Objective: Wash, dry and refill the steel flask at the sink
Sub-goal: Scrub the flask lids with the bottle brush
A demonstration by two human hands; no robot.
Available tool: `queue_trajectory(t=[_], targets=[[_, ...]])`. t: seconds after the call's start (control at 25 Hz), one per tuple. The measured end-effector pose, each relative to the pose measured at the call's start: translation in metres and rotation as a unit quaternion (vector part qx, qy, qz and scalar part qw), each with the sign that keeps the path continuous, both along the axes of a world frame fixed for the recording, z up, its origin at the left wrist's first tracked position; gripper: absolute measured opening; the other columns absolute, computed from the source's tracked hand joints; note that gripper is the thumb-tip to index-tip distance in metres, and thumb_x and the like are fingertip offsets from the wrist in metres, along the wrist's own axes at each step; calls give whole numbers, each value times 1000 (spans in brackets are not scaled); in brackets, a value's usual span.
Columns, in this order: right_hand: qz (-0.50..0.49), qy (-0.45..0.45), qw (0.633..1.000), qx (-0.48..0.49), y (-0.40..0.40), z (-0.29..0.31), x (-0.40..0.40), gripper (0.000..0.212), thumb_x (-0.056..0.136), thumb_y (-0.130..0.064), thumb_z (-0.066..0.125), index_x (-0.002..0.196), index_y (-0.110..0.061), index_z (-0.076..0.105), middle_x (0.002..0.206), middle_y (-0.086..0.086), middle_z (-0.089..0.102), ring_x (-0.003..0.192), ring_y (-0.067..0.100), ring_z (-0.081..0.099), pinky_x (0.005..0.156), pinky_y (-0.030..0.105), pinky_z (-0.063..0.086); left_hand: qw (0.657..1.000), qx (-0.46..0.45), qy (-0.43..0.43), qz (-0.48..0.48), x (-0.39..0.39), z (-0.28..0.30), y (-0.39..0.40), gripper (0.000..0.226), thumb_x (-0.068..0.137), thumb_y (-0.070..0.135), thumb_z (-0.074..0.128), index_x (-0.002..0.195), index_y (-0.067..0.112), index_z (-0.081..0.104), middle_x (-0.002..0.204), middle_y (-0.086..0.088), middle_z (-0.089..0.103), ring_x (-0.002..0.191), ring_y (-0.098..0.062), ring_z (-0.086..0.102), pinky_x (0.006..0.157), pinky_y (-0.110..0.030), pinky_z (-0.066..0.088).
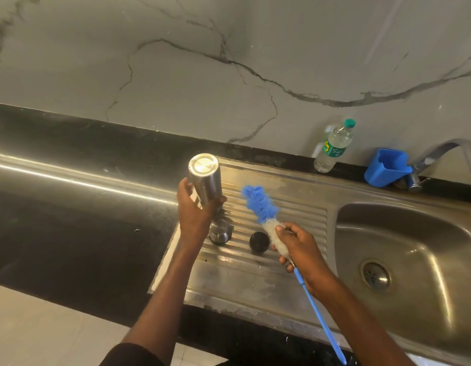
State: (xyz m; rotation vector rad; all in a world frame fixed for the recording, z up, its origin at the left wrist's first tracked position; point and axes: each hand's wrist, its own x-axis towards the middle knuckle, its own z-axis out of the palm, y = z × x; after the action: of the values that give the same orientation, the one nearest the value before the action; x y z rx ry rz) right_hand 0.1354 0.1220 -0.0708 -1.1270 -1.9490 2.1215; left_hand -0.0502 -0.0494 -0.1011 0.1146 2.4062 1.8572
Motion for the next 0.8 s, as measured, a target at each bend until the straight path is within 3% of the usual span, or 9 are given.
queue_trajectory(t=[0.12,0.24,0.36,0.48,0.56,0.64,0.72,0.8], targets=[[13,-1,998,62,1,-1,5,22,104,-34,59,123,-24,65,95,8,72,54,15,55,44,26,40,990,-64,-47,113,47,-27,-6,73,86,56,76,142,16,51,131,-1,55,127,-27,51,92,-36,44],[28,0,992,120,5,-2,12,23,104,-29,60,126,-25,63,94,6,70,60,13,58,44,19,42,985,-160,-49,37,70,-49,-3,85,78,69,77,143,20,55,135,-2,54,129,-25,43,102,-44,44],[54,22,985,163,9,-5,23,26,103,-30,62,129,-34,61,109,-5,70,84,14,67,59,23,54,978,-207,-22,18,65,-50,4,60,81,54,82,130,25,64,127,0,62,120,-24,50,102,-51,48],[65,43,977,199,21,-9,39,33,102,-33,64,134,-40,57,115,-23,65,108,7,65,84,34,57,992,-95,-26,82,77,-35,13,36,89,42,77,120,26,67,110,5,67,106,-19,62,91,-42,54],[59,54,970,230,37,-2,52,38,100,-31,66,135,-43,56,118,-26,63,110,-1,61,87,29,53,995,36,-56,77,89,-18,27,29,97,39,66,123,26,66,108,4,70,100,-15,68,84,-33,53],[36,69,962,261,57,4,69,41,96,-25,72,131,-41,60,120,-25,65,110,-4,60,88,24,50,980,148,-119,60,94,4,51,24,101,36,55,117,23,67,104,0,72,95,-17,68,79,-34,52],[17,85,953,291,79,11,87,42,90,-20,79,125,-40,65,116,-24,68,109,-6,62,88,21,50,957,213,-193,35,96,30,83,22,103,34,51,101,21,68,89,1,74,83,-17,65,73,-35,46],[20,95,933,347,100,17,100,41,87,-23,82,121,-41,67,115,-25,67,107,-4,64,90,20,50,941,238,-239,-21,96,47,112,27,104,42,53,95,22,67,90,-2,75,81,-18,66,71,-35,44]])
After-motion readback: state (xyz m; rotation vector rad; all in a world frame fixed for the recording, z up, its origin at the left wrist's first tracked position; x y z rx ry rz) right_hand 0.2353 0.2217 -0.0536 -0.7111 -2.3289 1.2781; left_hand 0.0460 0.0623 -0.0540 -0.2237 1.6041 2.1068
